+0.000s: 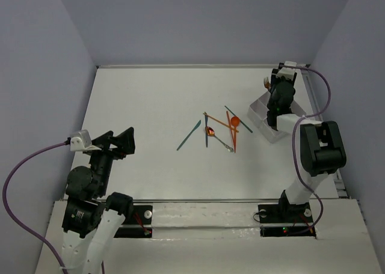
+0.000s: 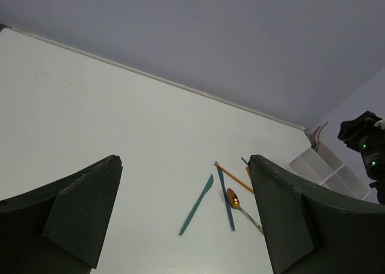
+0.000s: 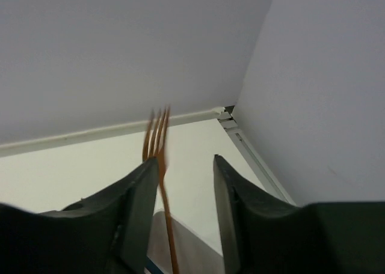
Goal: Sort the eating utensils into containers
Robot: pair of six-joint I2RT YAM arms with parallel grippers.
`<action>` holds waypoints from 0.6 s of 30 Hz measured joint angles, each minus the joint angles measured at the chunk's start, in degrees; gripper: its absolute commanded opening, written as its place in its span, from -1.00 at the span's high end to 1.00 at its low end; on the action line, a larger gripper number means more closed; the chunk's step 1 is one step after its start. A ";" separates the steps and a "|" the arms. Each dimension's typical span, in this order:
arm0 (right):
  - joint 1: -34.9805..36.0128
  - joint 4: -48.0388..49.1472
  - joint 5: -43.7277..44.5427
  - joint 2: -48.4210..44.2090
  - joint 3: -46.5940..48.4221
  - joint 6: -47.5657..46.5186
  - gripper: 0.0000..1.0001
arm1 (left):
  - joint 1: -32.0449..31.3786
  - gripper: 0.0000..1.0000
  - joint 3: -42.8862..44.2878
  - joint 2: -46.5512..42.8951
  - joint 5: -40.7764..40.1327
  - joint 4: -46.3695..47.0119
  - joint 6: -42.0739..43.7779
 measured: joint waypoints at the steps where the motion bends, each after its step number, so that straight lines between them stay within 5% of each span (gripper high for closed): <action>1: 0.09 -0.46 0.00 -0.79 0.00 0.17 -0.13 | 0.00 -0.98 0.00 0.00 0.11 0.07 0.00; 5: 4.63 -5.64 0.00 -8.92 0.55 3.23 -0.08 | 0.00 -0.98 0.00 0.04 0.35 0.17 0.00; 8: 9.86 -13.75 -1.11 -13.20 1.60 8.13 0.28 | 0.02 -0.98 0.00 0.13 0.42 0.17 0.02; 11: 15.37 -23.58 -6.03 -16.39 2.19 14.73 0.37 | 0.02 -0.98 0.00 0.31 0.48 0.17 0.02; 15: 21.92 -38.84 -15.52 -17.49 2.47 21.22 0.36 | 0.02 -0.98 0.00 0.87 0.72 0.17 0.02; 18: 25.97 -51.78 -21.94 -15.10 3.08 23.34 0.03 | 0.02 -0.98 0.00 1.07 1.09 0.20 0.02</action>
